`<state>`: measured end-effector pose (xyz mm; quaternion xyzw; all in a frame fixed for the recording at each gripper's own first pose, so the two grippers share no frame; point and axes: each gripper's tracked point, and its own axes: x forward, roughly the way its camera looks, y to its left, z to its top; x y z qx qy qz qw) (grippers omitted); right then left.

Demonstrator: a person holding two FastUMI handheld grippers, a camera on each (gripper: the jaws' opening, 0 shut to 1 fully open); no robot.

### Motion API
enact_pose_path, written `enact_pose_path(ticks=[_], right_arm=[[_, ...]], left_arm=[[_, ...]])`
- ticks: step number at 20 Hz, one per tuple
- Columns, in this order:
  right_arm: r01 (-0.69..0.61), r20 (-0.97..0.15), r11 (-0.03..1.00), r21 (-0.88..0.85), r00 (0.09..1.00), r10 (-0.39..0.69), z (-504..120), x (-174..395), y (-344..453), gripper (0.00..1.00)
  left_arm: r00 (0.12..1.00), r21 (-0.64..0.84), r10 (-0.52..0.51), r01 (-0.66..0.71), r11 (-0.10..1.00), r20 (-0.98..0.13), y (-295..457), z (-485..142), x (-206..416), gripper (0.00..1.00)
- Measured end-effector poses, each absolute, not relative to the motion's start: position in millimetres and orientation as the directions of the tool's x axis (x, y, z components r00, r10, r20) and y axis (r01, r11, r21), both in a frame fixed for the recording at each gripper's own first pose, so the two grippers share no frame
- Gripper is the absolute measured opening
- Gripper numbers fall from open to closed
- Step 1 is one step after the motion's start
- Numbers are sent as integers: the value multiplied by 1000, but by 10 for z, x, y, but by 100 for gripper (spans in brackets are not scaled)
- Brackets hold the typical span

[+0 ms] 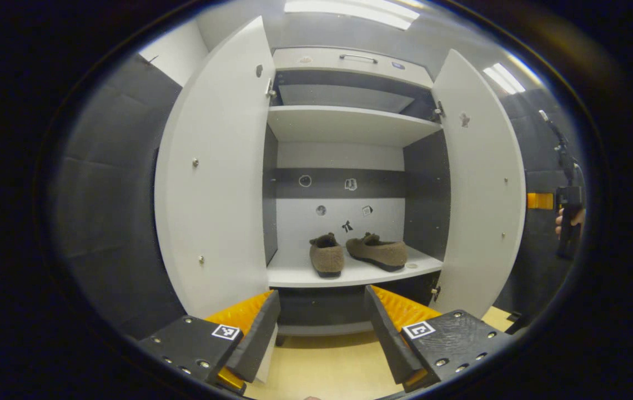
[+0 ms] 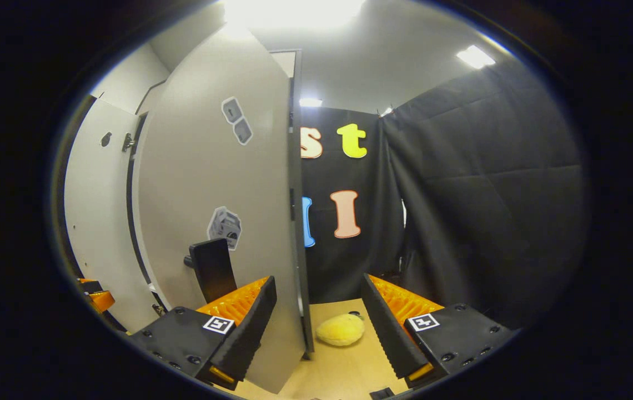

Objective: Grab one shoe with the right hand and put it into the shoe cabinet, grab the other shoe with the left hand and put it into the shoe cabinet; then close the right door with the right hand and the left door with the left hand.

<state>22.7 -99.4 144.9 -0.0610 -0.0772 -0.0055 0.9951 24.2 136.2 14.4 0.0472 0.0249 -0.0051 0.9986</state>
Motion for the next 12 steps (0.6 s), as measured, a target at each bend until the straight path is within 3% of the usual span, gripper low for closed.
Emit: enact_pose_path(ticks=[9, 12], right_arm=[[-145, 130, 984, -102, 979, 158, 1318, 430, -153, 98], [-171, 152, 980, -98, 971, 185, 1415, 480, -44, 98]], left_arm=[[996, 69, 82, -80, 994, -22, 1774, 209, -156, 89], [987, 36, 161, -161, 986, -9, 2101, 365, -356, 89]])
